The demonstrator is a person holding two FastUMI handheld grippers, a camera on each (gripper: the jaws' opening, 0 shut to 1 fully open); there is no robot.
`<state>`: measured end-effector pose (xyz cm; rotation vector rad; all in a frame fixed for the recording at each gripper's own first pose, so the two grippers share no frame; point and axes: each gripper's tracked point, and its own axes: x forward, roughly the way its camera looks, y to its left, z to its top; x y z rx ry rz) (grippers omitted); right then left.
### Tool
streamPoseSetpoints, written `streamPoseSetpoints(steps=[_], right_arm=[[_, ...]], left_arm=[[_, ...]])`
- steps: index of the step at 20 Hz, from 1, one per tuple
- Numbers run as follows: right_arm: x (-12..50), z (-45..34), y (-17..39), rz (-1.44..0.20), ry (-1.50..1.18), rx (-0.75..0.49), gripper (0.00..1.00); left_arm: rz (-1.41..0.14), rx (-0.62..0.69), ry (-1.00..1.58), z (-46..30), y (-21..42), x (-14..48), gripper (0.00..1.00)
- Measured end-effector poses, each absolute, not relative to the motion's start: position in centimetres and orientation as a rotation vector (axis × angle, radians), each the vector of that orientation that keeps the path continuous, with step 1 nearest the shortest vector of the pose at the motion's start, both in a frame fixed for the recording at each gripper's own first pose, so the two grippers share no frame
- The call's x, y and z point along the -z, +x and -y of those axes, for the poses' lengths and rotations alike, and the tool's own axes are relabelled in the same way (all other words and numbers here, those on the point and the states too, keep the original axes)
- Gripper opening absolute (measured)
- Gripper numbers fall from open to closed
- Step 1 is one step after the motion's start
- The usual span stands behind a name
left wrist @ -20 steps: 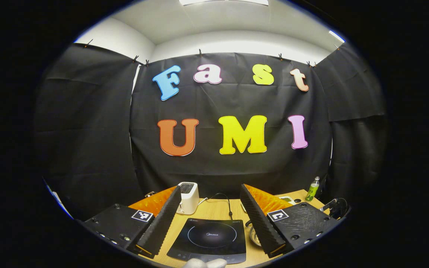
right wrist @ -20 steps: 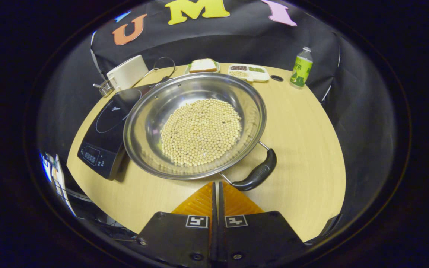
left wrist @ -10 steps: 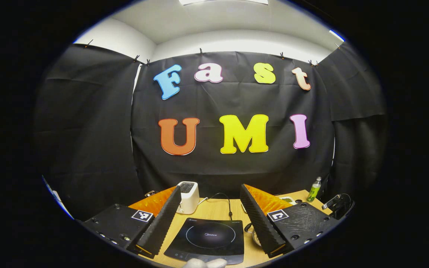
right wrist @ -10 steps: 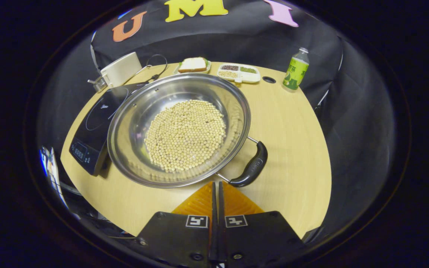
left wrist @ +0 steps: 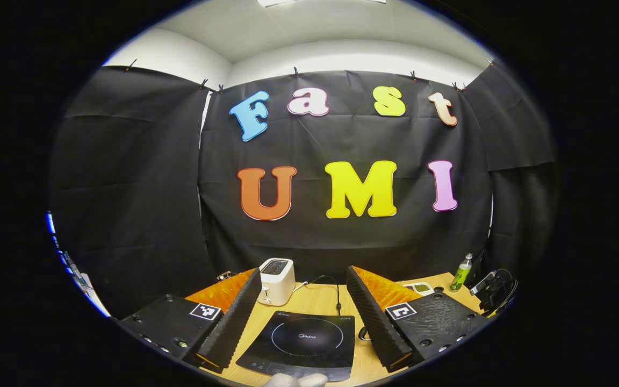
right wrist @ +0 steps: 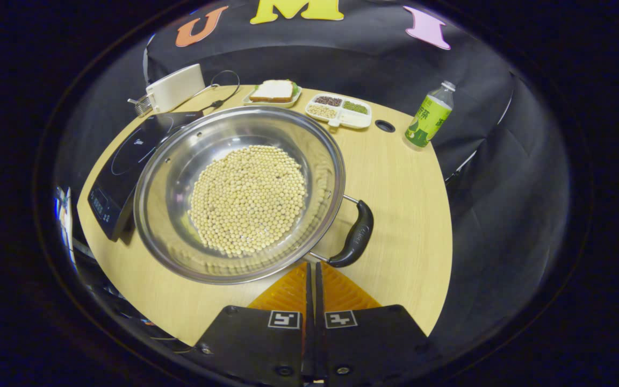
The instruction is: First push the handle of the pot to place it horizontally, then grasp the pot with both hands and set it on the induction cooktop.
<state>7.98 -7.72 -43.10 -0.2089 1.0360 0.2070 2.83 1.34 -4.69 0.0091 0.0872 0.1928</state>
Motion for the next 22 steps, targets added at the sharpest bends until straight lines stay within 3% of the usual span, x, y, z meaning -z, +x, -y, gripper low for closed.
streamPoseSetpoints(steps=[14,15,16,17,19,21,22], right_arm=[[42.9,9.8,11.1,-0.987,-0.244,-0.249,0.01],[42.9,9.5,10.9,-0.975,-0.215,-0.257,0.03],[43.0,10.1,10.6,-0.969,-0.207,-0.247,0.04],[42.7,10.7,10.6,-0.948,-0.204,-0.227,0.14],[41.8,12.1,10.5,-0.902,-0.184,-0.181,0.54],[40.8,13.0,10.2,-0.863,-0.148,-0.147,0.8],[40.3,13.3,10.1,-0.851,-0.132,-0.134,0.8]], left_arm=[[-0.135,-0.224,0.005,1.5,4.0,7.2,0.95],[-0.145,-0.217,0.001,1.9,4.3,7.8,1.0],[-0.153,-0.211,0.003,2.2,4.6,8.4,0.96],[-0.162,-0.202,0.007,2.7,4.7,8.9,0.96],[-0.177,-0.173,0.013,3.6,5.6,10.1,0.95],[-0.199,-0.135,-0.002,4.9,6.5,11.5,0.96],[-0.215,-0.115,-0.015,5.7,7.0,12.4,0.95]])
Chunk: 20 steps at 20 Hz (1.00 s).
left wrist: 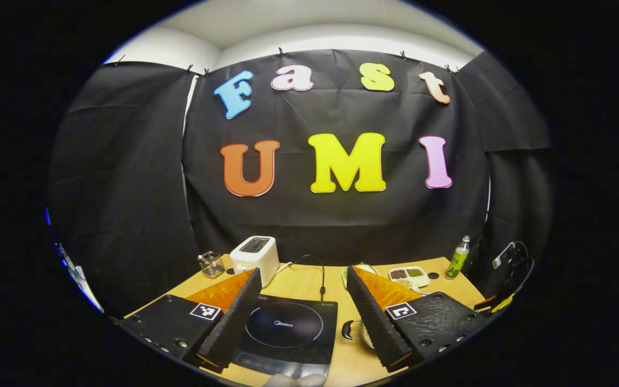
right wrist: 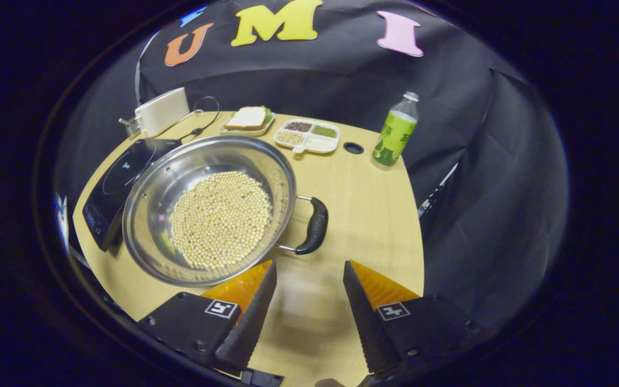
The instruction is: First push the handle of the pot to place it horizontally, then grasp the pot with both hands and set it on the induction cooktop.
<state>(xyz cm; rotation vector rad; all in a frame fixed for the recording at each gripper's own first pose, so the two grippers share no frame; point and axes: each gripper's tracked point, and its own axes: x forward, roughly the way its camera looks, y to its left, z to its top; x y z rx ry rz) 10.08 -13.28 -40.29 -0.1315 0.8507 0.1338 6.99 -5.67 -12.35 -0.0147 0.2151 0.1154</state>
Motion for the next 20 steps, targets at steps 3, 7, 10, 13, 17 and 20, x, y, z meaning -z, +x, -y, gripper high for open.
streamPoseSetpoints(steps=[3,7,10,13,17,20], right_arm=[[38.1,12.9,10.8,-0.797,-0.071,-0.14,0.8],[36.5,13.0,12.4,-0.747,-0.044,-0.118,0.82],[36.9,12.5,13.2,-0.75,-0.025,-0.116,0.82],[37.7,12.2,14.4,-0.752,-0.009,-0.103,0.83],[39.3,11.7,15.5,-0.774,0.016,-0.09,0.8],[40.5,11.6,16.6,-0.793,0.008,-0.077,0.79]], left_arm=[[-0.247,-0.023,-0.037,8.2,8.5,15.1,0.96],[-0.344,-0.005,-0.012,9.9,10.6,20.7,0.96],[-0.414,0.025,-0.036,11.7,11.8,24.7,0.96],[-0.48,0.019,-0.036,12.3,12.5,28.9,0.96],[-0.558,0.02,-0.027,13.0,13.2,33.2,0.96],[-0.618,0.031,-0.022,14.1,13.5,36.1,0.96]])
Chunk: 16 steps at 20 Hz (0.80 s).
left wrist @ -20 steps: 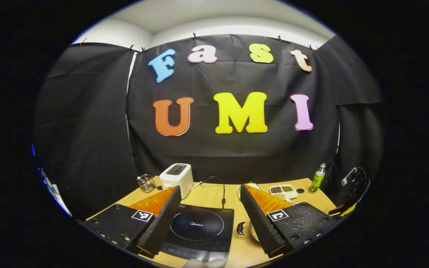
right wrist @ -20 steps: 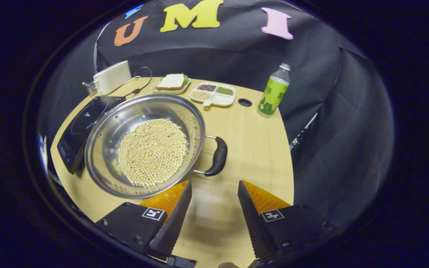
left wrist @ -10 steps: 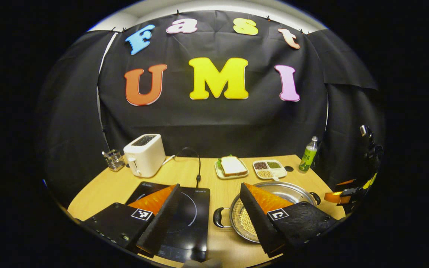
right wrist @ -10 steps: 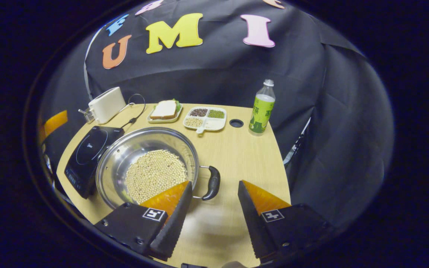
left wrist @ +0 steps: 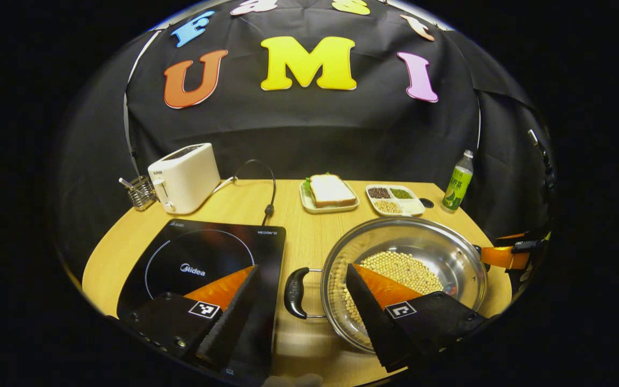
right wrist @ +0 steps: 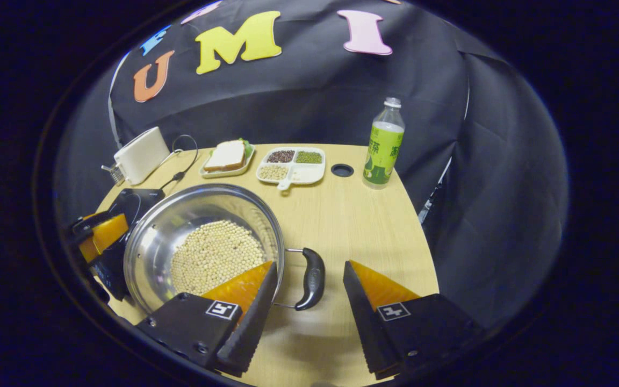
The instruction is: First push the handle of the pot to place it horizontally, then grasp the pot with both hands and set it on the induction cooktop.
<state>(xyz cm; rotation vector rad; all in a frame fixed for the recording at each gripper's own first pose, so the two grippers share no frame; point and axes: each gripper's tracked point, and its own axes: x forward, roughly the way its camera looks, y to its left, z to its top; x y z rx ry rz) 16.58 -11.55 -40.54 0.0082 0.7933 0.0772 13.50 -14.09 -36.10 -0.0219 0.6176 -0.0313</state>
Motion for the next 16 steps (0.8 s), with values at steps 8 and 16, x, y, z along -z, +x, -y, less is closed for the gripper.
streamPoseSetpoints(steps=[8,16], right_arm=[[42.4,10.1,17.3,-0.846,0.015,-0.108,0.79],[43.7,10.3,17.2,-0.91,0.004,-0.049,0.7]], left_arm=[[-0.733,0.021,-0.068,15.2,13.5,40.6,0.96],[-0.795,-0.022,0.06,13.9,13.3,42.0,0.9]])
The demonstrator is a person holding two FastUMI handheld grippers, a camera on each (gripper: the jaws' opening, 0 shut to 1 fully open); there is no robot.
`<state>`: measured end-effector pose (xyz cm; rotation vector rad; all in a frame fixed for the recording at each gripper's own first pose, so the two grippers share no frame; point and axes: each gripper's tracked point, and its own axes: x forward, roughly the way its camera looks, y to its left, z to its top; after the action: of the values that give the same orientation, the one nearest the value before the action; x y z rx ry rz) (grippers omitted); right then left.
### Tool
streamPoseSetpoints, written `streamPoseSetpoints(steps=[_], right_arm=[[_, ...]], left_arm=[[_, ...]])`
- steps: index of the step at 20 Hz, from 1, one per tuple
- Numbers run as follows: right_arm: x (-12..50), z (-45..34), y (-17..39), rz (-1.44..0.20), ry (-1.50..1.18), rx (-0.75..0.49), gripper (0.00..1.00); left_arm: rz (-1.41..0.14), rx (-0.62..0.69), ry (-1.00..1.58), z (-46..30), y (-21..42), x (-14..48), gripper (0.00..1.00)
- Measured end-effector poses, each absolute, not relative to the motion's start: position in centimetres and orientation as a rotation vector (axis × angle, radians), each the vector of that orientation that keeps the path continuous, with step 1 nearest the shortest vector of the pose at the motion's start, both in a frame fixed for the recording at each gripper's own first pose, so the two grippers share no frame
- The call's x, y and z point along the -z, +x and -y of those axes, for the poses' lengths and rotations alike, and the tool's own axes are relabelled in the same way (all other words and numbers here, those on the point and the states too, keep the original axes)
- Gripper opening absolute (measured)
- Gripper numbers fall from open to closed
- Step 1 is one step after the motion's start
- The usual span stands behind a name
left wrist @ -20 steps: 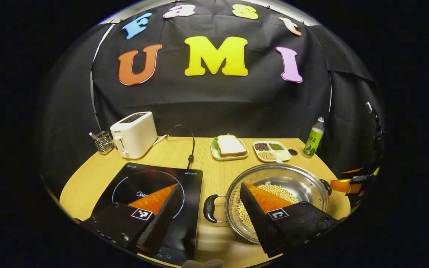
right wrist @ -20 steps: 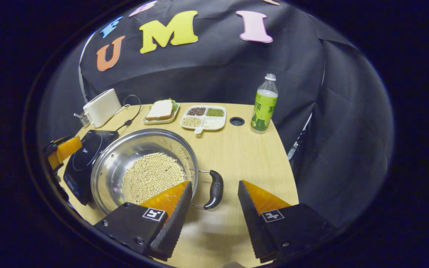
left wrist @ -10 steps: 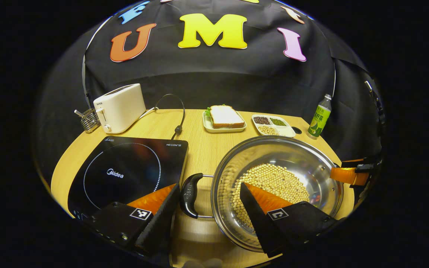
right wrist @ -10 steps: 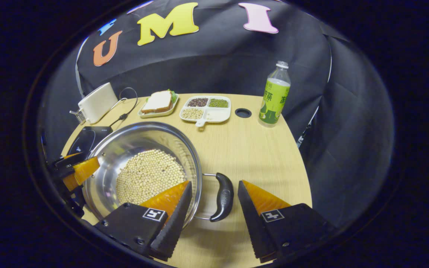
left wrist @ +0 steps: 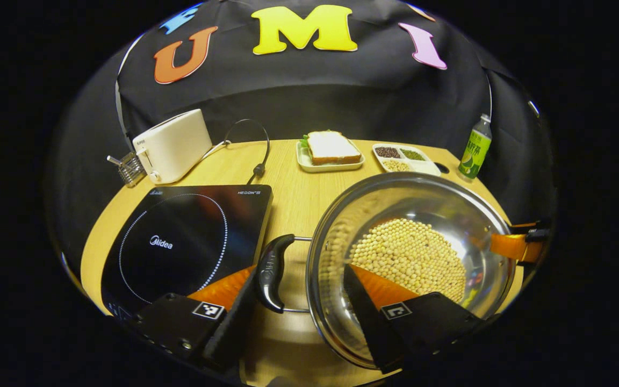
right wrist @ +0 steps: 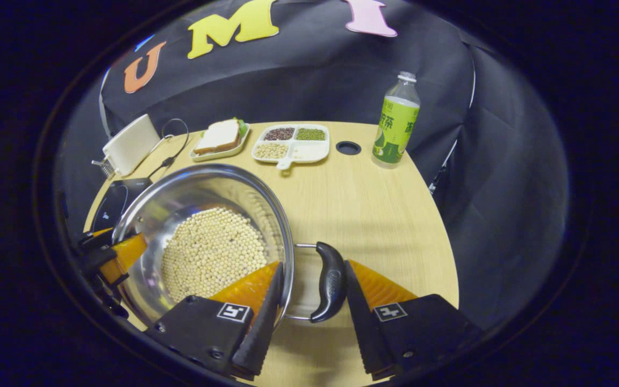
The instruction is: First push the handle of the pot to place it horizontally, then grasp the pot with both hands and set it on the induction cooktop.
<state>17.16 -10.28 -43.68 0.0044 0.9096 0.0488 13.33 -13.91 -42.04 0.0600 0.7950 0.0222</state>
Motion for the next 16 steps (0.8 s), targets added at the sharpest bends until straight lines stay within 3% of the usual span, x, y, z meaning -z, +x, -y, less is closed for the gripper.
streamPoseSetpoints(steps=[1,4,5,6,9,16], right_arm=[[43.7,10.3,17.2,-0.921,0.0,-0.038,0.69],[43.7,10.2,17.0,-0.948,0.003,-0.018,0.65],[43.7,10.2,16.9,-0.957,-0.004,-0.014,0.65],[43.7,10.2,17.0,-0.96,-0.008,-0.016,0.63],[43.7,10.3,16.9,-0.962,0.009,-0.026,0.56],[42.2,9.9,16.2,-0.939,0.003,-0.026,0.54]], left_arm=[[-0.793,-0.026,0.075,14.0,13.6,42.1,0.75],[-0.829,-0.047,0.067,14.0,13.5,42.4,0.73],[-0.826,-0.05,0.057,14.0,13.5,42.1,0.82],[-0.827,-0.054,0.05,14.0,13.6,42.2,0.7],[-0.808,-0.047,0.047,14.1,13.7,41.7,0.62],[-0.79,-0.025,0.051,13.6,13.5,40.2,0.6]])
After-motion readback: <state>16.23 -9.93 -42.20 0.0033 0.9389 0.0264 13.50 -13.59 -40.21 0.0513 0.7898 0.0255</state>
